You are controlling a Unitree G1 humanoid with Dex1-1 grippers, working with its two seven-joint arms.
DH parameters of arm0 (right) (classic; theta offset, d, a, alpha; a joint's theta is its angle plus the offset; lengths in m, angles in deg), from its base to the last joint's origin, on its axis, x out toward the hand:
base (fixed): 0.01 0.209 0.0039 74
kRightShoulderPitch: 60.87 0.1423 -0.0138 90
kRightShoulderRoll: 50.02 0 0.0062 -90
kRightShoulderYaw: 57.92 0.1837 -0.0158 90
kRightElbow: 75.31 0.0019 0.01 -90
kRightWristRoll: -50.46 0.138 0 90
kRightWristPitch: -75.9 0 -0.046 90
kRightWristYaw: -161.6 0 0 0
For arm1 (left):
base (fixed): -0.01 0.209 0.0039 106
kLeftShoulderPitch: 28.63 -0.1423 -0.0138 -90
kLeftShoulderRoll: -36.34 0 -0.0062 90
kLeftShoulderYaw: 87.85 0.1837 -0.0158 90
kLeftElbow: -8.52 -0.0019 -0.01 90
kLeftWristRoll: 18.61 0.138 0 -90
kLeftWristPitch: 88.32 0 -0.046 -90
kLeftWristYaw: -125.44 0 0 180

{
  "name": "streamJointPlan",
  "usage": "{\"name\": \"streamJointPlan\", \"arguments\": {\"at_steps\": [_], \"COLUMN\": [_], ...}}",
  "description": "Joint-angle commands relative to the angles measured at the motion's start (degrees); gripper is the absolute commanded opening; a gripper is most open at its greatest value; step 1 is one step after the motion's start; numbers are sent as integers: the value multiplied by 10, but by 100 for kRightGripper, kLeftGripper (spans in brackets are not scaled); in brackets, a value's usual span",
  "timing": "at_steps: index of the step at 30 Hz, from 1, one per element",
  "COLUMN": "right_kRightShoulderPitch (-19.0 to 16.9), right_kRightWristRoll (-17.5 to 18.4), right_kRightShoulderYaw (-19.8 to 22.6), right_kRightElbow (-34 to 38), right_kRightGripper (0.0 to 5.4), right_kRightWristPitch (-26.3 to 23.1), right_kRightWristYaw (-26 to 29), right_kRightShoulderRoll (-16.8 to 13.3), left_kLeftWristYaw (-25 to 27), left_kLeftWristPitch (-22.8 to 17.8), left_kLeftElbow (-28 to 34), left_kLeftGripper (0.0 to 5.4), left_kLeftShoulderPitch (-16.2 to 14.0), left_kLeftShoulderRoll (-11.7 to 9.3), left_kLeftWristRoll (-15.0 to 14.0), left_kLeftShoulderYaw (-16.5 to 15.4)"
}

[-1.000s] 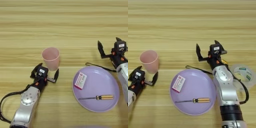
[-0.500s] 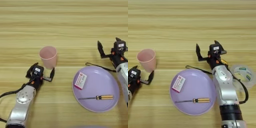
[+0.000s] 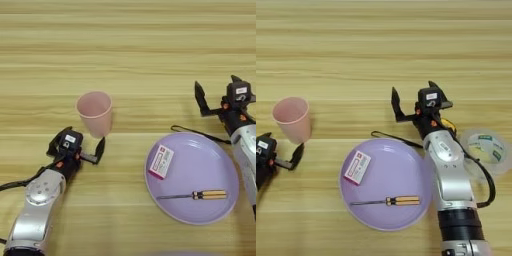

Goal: Move the objects on the table

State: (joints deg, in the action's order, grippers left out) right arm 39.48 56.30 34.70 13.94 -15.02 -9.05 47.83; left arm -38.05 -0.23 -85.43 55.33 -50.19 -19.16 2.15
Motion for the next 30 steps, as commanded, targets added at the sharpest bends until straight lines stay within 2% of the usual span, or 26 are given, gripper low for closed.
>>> {"name": "streamJointPlan", "arguments": {"at_steps": [1,14,30], "right_kRightShoulderPitch": [11,13,13], "right_kRightWristRoll": [-3,-4,-3], "right_kRightShoulderYaw": [-3,-6,-7], "right_kRightElbow": [6,6,9], "right_kRightGripper": [540,540,540], "right_kRightWristPitch": [-11,-12,-15], "right_kRightWristYaw": [-2,-4,-3], "right_kRightShoulderRoll": [2,3,2], "left_kLeftWristYaw": [-4,-35,-80], "left_kLeftWristPitch": [-12,-17,-20], "left_kLeftElbow": [-4,-30,-62], "left_kLeftGripper": [536,536,536], "left_kLeftShoulderPitch": [-4,6,16], "left_kLeftShoulderRoll": [-12,-36,-42], "left_kLeftWristRoll": [4,23,41], "left_kLeftShoulderYaw": [-6,-21,-27]}}
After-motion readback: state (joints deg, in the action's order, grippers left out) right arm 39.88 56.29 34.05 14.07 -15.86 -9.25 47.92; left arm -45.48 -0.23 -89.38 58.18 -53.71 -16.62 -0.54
